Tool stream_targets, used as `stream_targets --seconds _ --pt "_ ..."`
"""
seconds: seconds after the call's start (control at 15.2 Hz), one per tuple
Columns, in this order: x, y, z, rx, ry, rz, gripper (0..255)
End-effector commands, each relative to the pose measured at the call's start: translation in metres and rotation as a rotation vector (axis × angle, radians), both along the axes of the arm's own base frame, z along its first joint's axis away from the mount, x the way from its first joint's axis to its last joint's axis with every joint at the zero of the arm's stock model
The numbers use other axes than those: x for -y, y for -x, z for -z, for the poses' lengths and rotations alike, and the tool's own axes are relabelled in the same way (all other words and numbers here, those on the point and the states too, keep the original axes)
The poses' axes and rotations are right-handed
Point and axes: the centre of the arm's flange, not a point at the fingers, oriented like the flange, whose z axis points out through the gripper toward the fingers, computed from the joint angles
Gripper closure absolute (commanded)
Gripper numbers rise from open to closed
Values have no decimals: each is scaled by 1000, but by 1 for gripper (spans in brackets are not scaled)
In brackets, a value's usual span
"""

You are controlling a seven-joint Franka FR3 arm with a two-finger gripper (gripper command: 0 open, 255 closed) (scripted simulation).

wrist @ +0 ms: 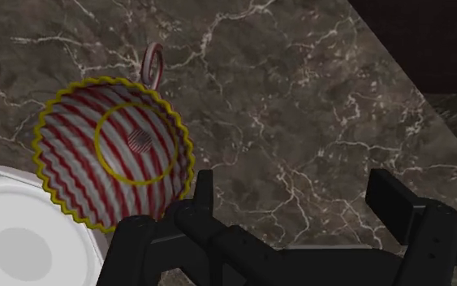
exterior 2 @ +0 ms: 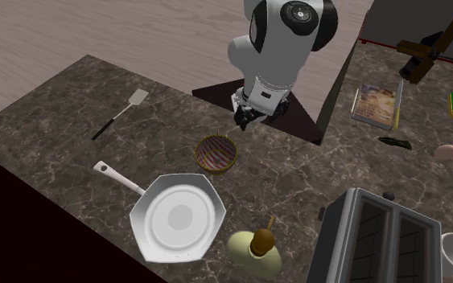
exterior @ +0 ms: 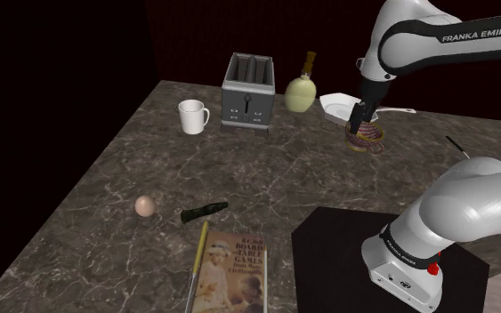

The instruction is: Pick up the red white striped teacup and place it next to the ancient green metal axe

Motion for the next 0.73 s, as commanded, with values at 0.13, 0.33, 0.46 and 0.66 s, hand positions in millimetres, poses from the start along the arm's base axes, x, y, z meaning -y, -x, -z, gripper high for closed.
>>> stream_targets --seconds 0.13,0.33,0.46,0.66 --pt "40 -9 30 3 39 -12 0" --pt "60 -11 48 4 58 -17 0" --pt "61 -10 59 4 58 -17 0" --pt "63 -8 74 4 58 -17 0"
